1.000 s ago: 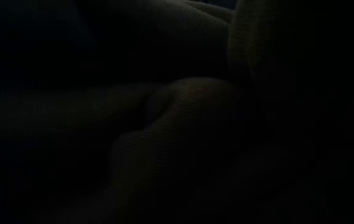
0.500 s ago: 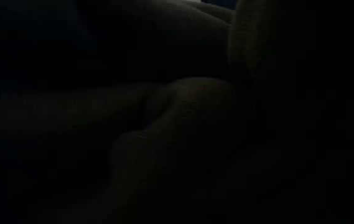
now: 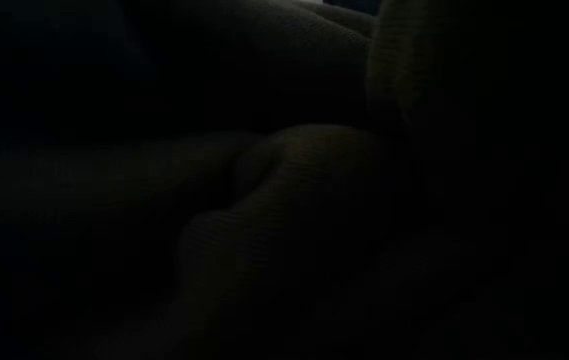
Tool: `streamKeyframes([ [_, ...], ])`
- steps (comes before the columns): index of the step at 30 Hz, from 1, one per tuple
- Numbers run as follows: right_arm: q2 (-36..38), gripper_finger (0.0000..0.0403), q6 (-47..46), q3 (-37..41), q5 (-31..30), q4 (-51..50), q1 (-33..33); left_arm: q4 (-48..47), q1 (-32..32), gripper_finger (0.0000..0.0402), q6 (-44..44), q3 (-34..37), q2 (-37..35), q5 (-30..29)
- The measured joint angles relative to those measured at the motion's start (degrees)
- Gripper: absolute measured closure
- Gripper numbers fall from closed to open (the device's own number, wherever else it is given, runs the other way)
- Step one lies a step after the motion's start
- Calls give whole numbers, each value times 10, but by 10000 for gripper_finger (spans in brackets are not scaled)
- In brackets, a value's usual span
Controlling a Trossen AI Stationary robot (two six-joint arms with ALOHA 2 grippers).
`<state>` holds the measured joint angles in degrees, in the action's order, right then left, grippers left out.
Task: Sort clothes
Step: Put the dark blue shirt into the white bin
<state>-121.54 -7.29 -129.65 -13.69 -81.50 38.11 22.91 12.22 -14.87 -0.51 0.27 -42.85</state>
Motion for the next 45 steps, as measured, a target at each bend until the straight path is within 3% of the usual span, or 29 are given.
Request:
streamKeyframes([
  [10, -35, 155, -58, 27, -36, -38, 55, 0, 0, 398, 0, 0, 0, 0],
  [18, 34, 155, -120, 204, -64, -22, 62, 0, 0, 398, 3, 0, 0, 0],
  [24, 128, 155, -119, 390, -104, 162, 61, 1, 0, 398, 14, 0, 0, 0],
  [30, 171, 155, -102, 542, -172, 286, 30, 2, 0, 398, 18, 0, 0, 0],
  [38, 166, 160, -91, 646, -137, 395, -47, 2, 0, 398, 17, 0, 0, 0],
  [41, 166, 204, -92, 644, -136, 397, -58, 1, 0, 398, 16, 0, 0, 0],
  [45, 166, 336, -85, 618, -137, 373, -59, -1, 0, 398, 11, 0, 0, 0],
])
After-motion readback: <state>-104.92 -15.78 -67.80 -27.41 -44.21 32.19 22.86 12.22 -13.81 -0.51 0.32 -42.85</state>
